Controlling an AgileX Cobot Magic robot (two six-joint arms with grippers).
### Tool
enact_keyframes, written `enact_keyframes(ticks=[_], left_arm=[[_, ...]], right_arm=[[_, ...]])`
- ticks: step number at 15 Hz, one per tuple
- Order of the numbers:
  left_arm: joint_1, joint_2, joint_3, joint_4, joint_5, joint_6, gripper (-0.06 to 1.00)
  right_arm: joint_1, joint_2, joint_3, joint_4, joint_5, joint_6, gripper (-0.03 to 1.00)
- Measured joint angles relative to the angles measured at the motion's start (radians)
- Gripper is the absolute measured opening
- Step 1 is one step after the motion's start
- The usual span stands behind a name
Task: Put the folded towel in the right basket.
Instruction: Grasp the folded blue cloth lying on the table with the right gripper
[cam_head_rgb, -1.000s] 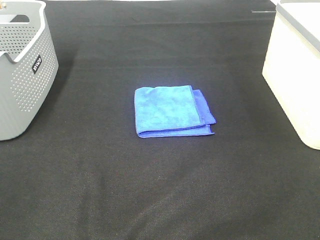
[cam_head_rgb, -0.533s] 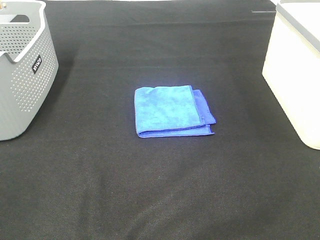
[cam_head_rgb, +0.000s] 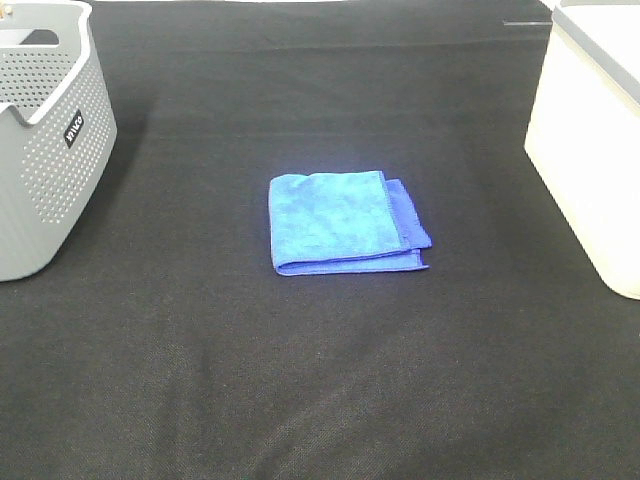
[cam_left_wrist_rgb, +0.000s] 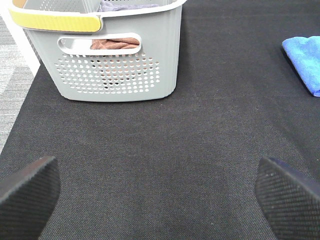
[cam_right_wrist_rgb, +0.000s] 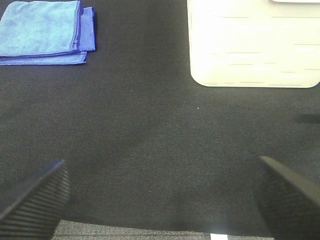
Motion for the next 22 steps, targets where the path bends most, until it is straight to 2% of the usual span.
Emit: enact_keyframes(ticks=[22], left_arm=[[0.0,0.0,0.0,0.0,0.0,0.0,0.99]], right_arm=[[0.0,0.0,0.0,0.0,0.0,0.0,0.96]])
